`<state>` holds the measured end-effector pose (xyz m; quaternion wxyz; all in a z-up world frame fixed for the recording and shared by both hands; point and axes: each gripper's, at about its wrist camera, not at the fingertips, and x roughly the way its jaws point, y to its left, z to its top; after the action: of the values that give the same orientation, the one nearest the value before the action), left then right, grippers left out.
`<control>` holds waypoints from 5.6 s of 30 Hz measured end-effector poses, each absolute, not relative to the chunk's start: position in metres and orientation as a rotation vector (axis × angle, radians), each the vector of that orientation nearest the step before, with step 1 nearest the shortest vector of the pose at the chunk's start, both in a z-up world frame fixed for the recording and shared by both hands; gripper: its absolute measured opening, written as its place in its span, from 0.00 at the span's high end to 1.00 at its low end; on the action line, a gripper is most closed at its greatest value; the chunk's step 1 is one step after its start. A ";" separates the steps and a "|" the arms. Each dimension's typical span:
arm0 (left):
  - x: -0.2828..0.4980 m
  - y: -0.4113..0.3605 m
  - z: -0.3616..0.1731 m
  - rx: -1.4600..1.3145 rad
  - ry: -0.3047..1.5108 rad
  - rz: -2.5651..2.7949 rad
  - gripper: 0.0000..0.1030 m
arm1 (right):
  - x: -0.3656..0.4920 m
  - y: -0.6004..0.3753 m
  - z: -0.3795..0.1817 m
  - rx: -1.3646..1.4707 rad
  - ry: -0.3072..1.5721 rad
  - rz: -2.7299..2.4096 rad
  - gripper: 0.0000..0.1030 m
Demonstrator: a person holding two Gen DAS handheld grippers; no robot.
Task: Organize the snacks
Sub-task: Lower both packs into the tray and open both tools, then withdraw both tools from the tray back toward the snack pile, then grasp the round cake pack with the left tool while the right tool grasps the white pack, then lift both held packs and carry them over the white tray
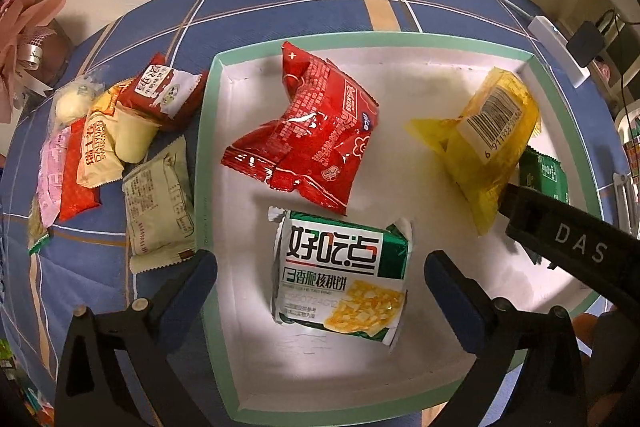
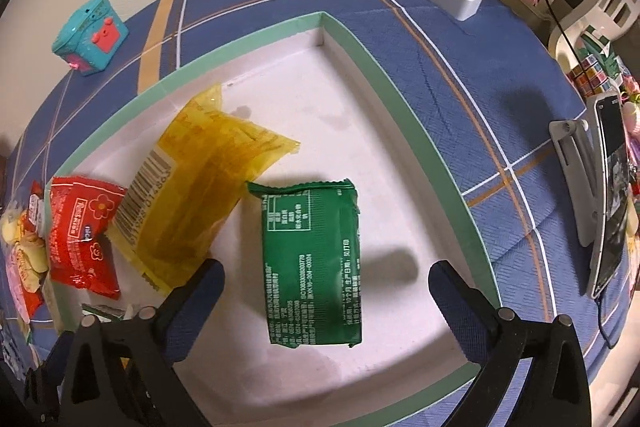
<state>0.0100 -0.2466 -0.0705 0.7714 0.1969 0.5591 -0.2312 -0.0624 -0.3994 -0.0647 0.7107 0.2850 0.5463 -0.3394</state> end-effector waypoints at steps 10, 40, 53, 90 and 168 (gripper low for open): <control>0.009 -0.245 -0.047 0.435 1.234 -0.513 0.00 | -0.070 -0.404 -0.055 0.637 1.231 -0.806 0.00; 0.087 -0.099 -0.012 0.222 1.189 -0.208 0.00 | -0.019 -0.307 0.006 0.495 1.154 -0.645 0.00; 0.122 -0.006 -0.006 0.073 1.190 -0.044 0.00 | 0.034 -0.225 -0.009 0.443 1.202 -0.466 0.00; 0.202 0.056 -0.057 -0.039 1.229 -0.033 0.00 | 0.111 -0.150 -0.056 0.357 1.164 -0.176 0.04; 0.107 -0.006 -0.002 -0.017 1.192 -0.240 0.50 | 0.044 -0.164 -0.030 0.372 1.237 -0.165 0.47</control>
<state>0.1071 -0.0061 -0.0016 0.8209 -0.0078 0.5598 -0.1127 0.0438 -0.1642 -0.0296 0.7955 0.1733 0.5756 -0.0767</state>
